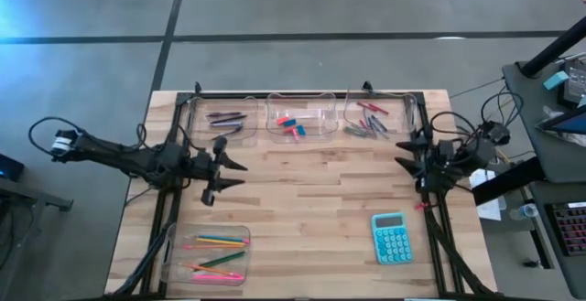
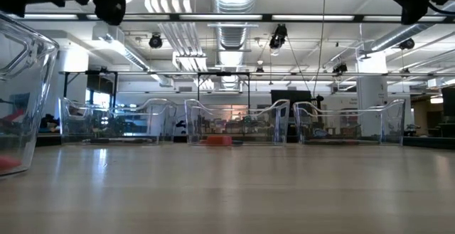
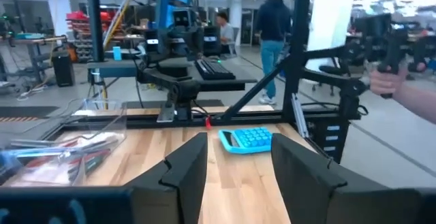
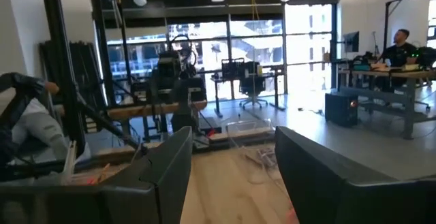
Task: Sort crayons/erasers/pens/pencils in bins
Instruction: Return to Home Position
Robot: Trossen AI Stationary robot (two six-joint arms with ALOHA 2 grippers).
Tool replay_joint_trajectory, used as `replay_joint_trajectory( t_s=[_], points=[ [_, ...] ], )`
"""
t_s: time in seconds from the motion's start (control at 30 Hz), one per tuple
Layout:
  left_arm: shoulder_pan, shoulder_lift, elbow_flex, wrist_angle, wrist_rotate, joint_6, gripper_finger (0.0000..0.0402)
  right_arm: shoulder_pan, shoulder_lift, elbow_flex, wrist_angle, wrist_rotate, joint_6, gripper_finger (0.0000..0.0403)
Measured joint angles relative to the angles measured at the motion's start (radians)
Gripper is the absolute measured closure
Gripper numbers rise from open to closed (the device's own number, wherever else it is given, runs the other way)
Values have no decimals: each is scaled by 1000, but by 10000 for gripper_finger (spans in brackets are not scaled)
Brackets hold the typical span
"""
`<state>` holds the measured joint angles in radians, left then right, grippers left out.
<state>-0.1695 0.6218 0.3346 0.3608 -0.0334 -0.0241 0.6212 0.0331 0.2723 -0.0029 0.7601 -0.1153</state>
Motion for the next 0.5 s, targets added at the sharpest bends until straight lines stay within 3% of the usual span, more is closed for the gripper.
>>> replay_joint_trajectory(
  t_s=[0.5],
  points=[
    [11, 47, -249, 402, 4, -59, 253, -2, -11, -179, 181, -2, 12, 205]
  ],
)
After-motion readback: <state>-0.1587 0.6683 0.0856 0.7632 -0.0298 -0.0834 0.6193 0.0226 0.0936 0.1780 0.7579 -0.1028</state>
